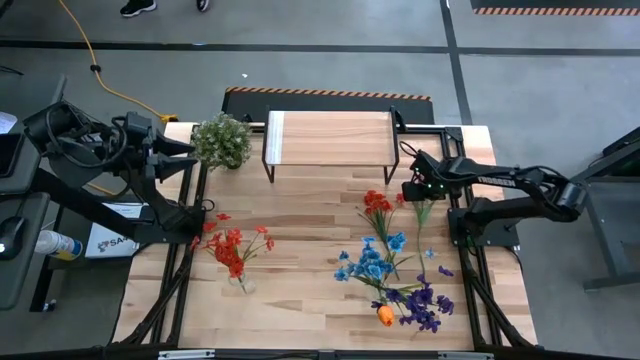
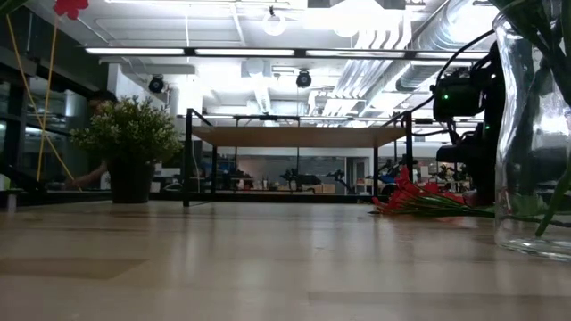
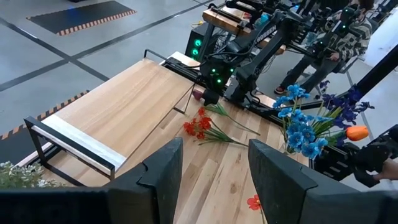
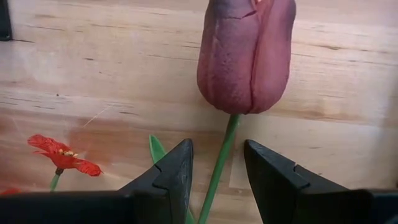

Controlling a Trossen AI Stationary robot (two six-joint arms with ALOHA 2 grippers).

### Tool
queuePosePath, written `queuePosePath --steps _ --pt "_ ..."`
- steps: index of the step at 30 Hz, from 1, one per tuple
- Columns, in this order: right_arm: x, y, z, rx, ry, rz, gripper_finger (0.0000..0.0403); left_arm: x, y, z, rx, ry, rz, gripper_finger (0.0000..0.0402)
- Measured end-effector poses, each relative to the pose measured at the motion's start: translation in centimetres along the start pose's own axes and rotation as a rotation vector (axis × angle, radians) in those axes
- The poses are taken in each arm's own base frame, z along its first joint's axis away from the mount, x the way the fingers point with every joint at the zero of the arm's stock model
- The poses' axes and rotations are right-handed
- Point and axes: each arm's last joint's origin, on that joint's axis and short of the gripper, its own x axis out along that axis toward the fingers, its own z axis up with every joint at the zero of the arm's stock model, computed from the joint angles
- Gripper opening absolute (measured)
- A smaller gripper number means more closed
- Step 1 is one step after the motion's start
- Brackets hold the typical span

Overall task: Pick and place flowers into a vace then onto a shelf
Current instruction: Put the red flower into the left transparent vase

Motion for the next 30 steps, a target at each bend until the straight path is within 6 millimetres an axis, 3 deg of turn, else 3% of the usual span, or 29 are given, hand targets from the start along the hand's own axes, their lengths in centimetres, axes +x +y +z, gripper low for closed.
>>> queuePosePath --steps 12,24,30 --pt "-0.01 -0.02 0.03 0.020 -0.011 -0.011 0.0131 0.01 -0.01 0.00 0.000 -0.001 0.001 0.0216" --pt "0.02 0.01 0.16 0.024 -0.036 -0.015 0.0015 0.01 -0.02 0.00 0.001 -0.001 0.001 0.0216" --pt "0.02 0.05 0.21 0.047 -0.043 -0.011 0.0009 0.01 -0.02 0.00 0.001 -0.001 0.001 0.0216"
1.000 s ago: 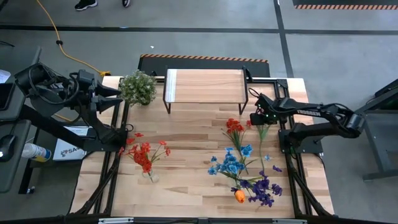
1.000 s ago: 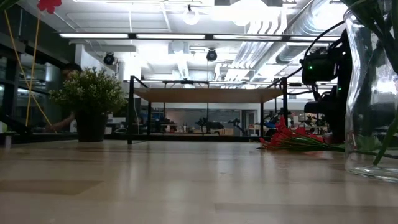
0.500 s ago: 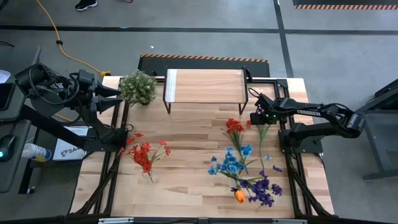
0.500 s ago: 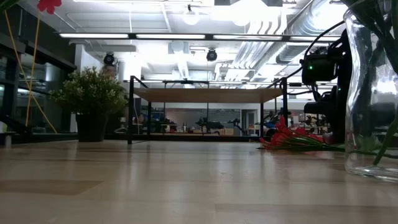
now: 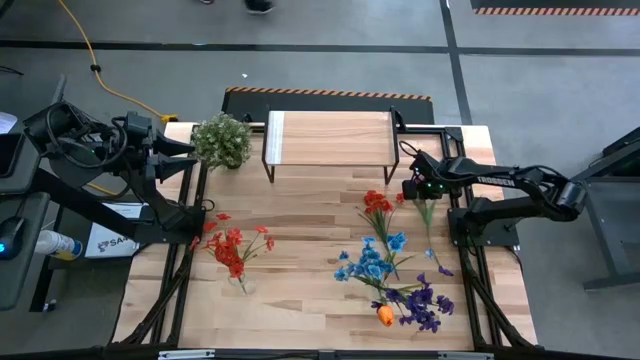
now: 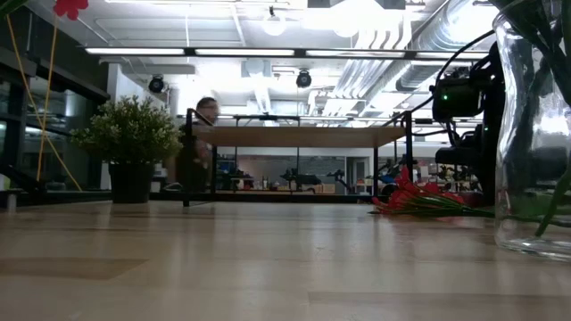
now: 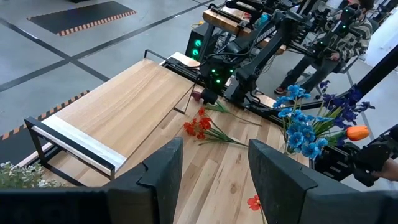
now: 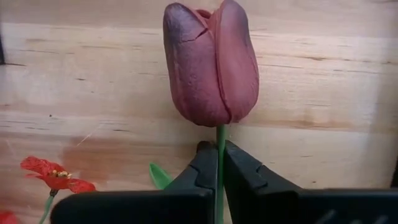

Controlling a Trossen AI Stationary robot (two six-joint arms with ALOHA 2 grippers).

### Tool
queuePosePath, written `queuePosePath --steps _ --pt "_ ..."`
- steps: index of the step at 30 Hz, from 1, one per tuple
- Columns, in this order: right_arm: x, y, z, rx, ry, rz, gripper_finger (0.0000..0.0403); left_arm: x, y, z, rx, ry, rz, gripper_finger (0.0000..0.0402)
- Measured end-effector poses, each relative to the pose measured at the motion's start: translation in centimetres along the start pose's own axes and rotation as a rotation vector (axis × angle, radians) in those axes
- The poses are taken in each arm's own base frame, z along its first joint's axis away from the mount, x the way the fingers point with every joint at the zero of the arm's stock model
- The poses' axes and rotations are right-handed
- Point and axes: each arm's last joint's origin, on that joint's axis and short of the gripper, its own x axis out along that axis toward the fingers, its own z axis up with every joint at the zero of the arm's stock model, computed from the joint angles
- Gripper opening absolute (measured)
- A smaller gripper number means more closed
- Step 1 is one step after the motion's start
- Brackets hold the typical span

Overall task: Pick and place flowers into a vace then onto a shelf
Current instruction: Put the red flower into the left transparent vase

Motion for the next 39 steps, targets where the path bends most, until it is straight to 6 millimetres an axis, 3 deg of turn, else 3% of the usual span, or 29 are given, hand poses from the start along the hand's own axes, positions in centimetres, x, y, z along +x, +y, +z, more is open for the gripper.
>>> queuePosePath --steps 7,13,23,33,39 --pt "-0.6 0.1 0.1 0.036 -0.038 0.044 0.0004 0.0 0.0 0.0 0.000 0.000 0.000 0.0216" --pt "-3.7 0.8 1.2 0.042 -0.160 0.107 0.0003 0.0 0.0 0.0 0.000 -0.001 0.001 0.0216" --pt "-11.9 1.2 3.0 -0.064 -0.295 -0.054 0.0001 0.0 0.0 0.0 0.000 0.000 0.000 0.0216" --pt "-22.1 1.9 5.1 -0.097 -0.578 0.037 0.0001 0.0 0.0 0.0 0.000 0.013 -0.010 0.0216" --pt "-26.7 1.6 5.3 -0.102 -0.708 0.101 0.0000 0.0 0.0 -0.1 0.000 0.023 -0.017 0.0216"
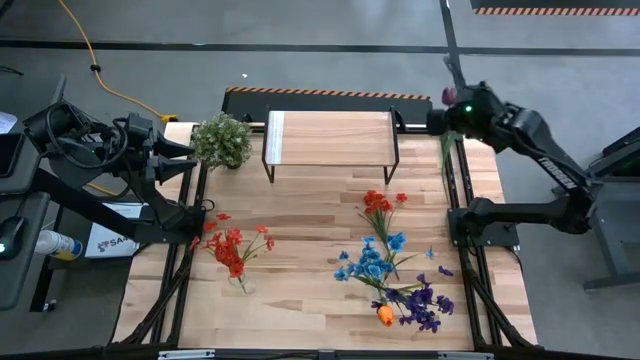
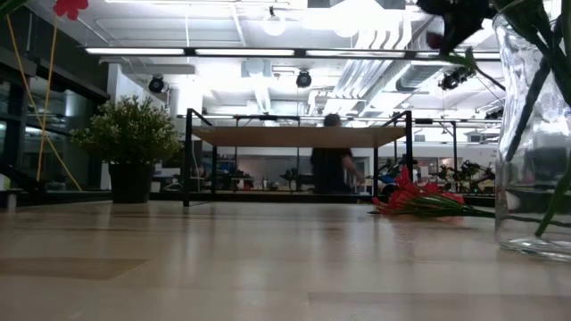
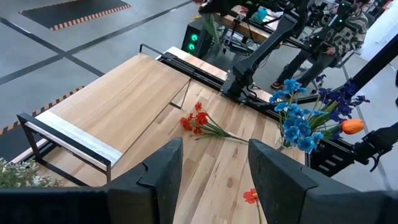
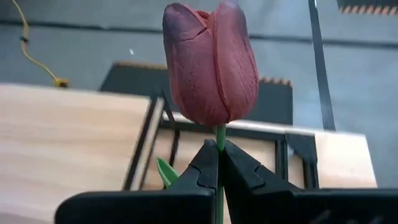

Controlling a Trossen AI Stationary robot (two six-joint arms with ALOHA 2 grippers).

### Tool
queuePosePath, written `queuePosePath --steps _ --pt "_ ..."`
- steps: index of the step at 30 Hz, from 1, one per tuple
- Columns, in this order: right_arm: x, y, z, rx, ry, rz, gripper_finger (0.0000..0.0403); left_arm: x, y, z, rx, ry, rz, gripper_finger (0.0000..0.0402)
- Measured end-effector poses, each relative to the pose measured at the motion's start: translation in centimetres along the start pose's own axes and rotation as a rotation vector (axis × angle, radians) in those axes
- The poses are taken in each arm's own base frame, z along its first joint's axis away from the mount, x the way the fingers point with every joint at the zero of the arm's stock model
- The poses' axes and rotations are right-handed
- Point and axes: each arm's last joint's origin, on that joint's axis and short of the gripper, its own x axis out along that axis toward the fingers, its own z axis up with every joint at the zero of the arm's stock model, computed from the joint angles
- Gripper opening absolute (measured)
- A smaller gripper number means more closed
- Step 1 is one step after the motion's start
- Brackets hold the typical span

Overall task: Pick and place flowers into a vace then onto a shelf
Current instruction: Put the red flower into the left transparent vase

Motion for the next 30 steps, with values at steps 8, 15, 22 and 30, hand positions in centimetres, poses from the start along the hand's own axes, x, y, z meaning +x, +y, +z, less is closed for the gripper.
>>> queuePosePath --steps 8,15,22,30 --pt "-3.2 -0.3 2.6 0.031 -0.135 0.070 0.0000 0.0 0.0 0.0 0.000 0.000 0.000 0.0216" --pt "-4.5 0.7 4.6 0.075 -0.245 0.306 0.0000 0.0 0.0 0.0 0.000 0.005 -0.004 0.0216" --pt "-5.3 1.8 6.0 0.103 -0.336 0.531 0.0000 0.0 -0.1 -0.1 0.000 0.033 -0.024 0.0216" --pt "-6.0 3.0 7.5 0.134 -0.427 0.778 0.0000 0.0 -0.1 -0.1 0.000 0.047 -0.035 0.0216"
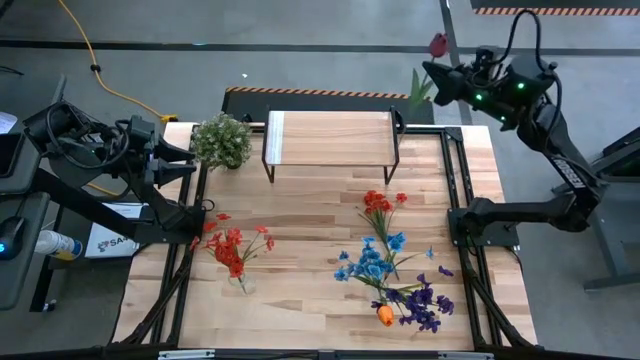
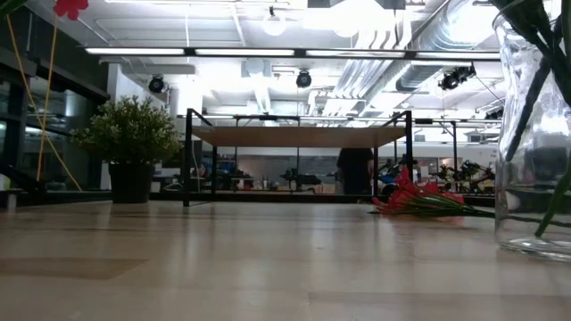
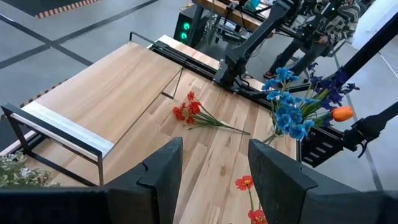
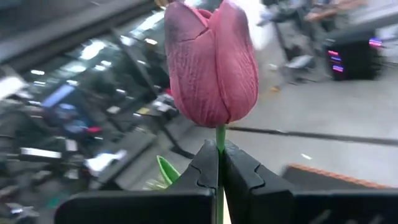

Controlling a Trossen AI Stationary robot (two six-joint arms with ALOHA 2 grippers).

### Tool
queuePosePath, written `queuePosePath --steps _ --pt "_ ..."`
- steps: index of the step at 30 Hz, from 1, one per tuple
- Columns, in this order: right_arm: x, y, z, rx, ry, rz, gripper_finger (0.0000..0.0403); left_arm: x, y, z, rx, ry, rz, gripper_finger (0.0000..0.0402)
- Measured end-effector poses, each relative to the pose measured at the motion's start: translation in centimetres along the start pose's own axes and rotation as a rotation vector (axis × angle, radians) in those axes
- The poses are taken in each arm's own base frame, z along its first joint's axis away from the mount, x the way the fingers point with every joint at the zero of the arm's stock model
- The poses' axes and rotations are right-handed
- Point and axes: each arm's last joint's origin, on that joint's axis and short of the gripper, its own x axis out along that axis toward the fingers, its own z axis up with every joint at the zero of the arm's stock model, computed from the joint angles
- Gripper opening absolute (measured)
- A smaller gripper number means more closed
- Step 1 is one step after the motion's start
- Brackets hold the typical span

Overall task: Pick and place flowers into a vace then onto a shelf
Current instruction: Put the red flower into the left transparent vase

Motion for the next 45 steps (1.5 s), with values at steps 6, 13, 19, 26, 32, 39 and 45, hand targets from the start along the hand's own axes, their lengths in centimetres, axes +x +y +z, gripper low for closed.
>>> queuePosePath --steps 6,13,19,26,32,39,45 --pt "1.3 1.2 0.4 0.022 -0.042 0.162 0.0000 0.0 0.0 0.0 0.000 0.000 0.000 0.0216" --pt "3.0 3.2 0.2 0.008 -0.106 0.329 0.0000 0.0 0.0 0.0 0.000 0.000 0.000 0.0216" --pt "4.4 5.1 -0.3 0.008 -0.151 0.479 0.0000 0.0 0.0 0.0 0.000 0.000 0.000 0.0216" --pt "5.9 7.0 -1.6 0.020 -0.155 0.603 0.0000 0.0 0.0 0.0 0.000 0.000 0.000 0.0216" --pt "6.9 8.6 -3.2 0.035 -0.135 0.675 0.0000 0.0 0.0 0.0 0.000 0.000 0.000 0.0216" --pt "7.7 10.6 -4.9 0.056 -0.125 0.754 0.0000 0.0 0.0 0.0 0.001 0.001 0.001 0.0216" --pt "7.2 12.2 -5.5 0.070 -0.162 0.850 0.0000 0.0 0.0 0.0 0.001 0.001 0.001 0.0216"
